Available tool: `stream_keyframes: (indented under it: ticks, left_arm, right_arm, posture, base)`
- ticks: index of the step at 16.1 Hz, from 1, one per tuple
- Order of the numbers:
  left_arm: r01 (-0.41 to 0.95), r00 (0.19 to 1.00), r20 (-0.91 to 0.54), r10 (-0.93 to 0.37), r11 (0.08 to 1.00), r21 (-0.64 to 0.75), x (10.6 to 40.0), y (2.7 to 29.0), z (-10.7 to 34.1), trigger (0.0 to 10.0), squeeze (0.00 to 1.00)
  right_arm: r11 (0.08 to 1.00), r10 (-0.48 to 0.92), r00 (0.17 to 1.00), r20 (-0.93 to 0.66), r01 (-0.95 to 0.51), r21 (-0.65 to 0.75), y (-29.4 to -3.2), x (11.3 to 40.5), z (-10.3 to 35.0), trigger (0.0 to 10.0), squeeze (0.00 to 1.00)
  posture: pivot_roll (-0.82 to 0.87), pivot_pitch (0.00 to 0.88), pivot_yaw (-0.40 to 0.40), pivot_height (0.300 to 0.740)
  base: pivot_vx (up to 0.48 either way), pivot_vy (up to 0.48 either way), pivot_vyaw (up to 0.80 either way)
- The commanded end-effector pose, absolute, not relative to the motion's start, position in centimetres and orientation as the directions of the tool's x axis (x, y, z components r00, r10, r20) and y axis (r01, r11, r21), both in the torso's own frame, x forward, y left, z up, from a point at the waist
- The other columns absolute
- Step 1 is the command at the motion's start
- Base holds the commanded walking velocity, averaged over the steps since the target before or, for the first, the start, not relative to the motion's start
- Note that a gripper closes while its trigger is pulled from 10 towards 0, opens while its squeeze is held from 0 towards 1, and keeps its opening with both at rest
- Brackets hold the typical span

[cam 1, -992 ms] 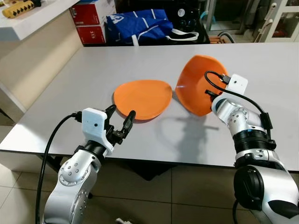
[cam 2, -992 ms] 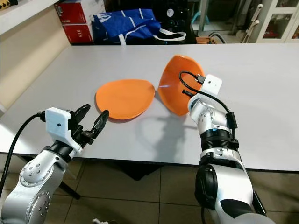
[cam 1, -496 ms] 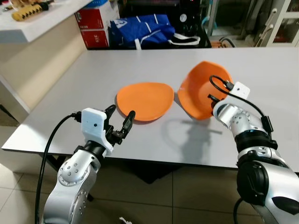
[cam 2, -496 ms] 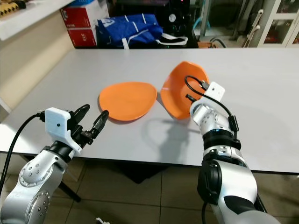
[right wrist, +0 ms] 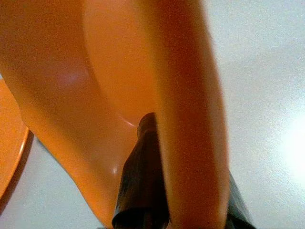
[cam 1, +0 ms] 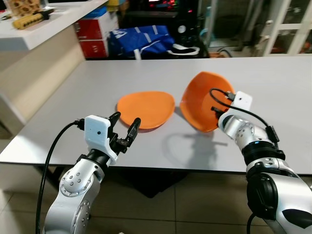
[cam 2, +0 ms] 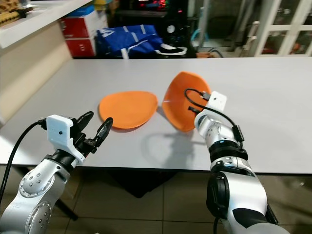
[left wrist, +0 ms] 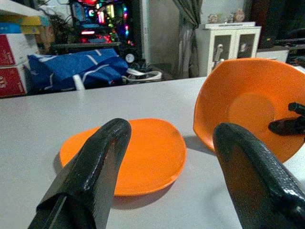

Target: Setting the table

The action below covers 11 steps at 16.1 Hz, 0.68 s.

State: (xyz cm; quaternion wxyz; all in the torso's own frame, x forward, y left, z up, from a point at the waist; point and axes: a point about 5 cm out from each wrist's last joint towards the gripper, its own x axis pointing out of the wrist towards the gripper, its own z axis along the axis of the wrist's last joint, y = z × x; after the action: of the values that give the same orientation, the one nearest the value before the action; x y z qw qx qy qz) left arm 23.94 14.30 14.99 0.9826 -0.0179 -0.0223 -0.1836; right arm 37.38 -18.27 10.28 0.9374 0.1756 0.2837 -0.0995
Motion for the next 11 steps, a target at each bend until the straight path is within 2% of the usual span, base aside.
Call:
stream_keyframes:
  ticks: [1, 2, 3, 6, 9, 11]
  left_arm:
    - [0.362, 0.931, 0.054, -0.36, 0.932, -0.013, 23.8, 14.5, 15.3, 10.0, 0.0]
    - [0.362, 0.931, 0.054, -0.36, 0.932, -0.013, 23.8, 14.5, 15.3, 10.0, 0.0]
    - [0.361, 0.931, 0.053, -0.36, 0.932, -0.012, 23.7, 14.5, 15.3, 10.0, 0.0]
    - [0.336, 0.94, 0.053, -0.337, 0.942, 0.025, 23.9, 14.7, 15.3, 10.0, 0.0]
    - [0.33, 0.942, 0.054, -0.33, 0.944, 0.014, 24.0, 14.7, 15.3, 10.0, 0.0]
    - [0.332, 0.942, 0.054, -0.332, 0.943, 0.008, 23.9, 14.6, 15.2, 10.0, 0.0]
  right_arm:
    - [0.94, -0.123, 0.668, -0.734, 0.315, 0.128, -18.5, 34.3, 5.2, 10.0, 0.0]
    - [0.95, -0.145, 0.686, -0.713, 0.299, 0.095, -18.7, 34.4, 5.3, 10.0, 0.0]
    - [0.969, -0.146, 0.74, -0.657, 0.24, 0.055, -18.5, 35.0, 6.0, 10.0, 0.0]
    - [0.998, -0.062, 0.868, -0.493, 0.065, -0.011, -16.6, 37.2, 9.5, 10.0, 0.0]
    - [0.999, -0.01, 0.958, -0.286, 0.024, 0.046, -15.3, 39.0, 14.3, 10.0, 0.0]
    - [0.997, -0.003, 0.974, -0.226, 0.02, 0.069, -15.2, 39.5, 15.9, 10.0, 0.0]
  posture:
    - [-0.13, 0.0, 0.098, 0.74]
    - [-0.13, 0.0, 0.098, 0.74]
    - [-0.13, 0.0, 0.098, 0.74]
    - [-0.13, 0.0, 0.096, 0.74]
    - [-0.13, 0.0, 0.09, 0.74]
    - [-0.14, 0.0, 0.087, 0.74]
  base:
    - [0.0, 0.0, 0.0]
    - [0.0, 0.0, 0.0]
    - [0.0, 0.0, 0.0]
    - [0.0, 0.0, 0.0]
    - [0.0, 0.0, 0.0]
    - [0.0, 0.0, 0.0]
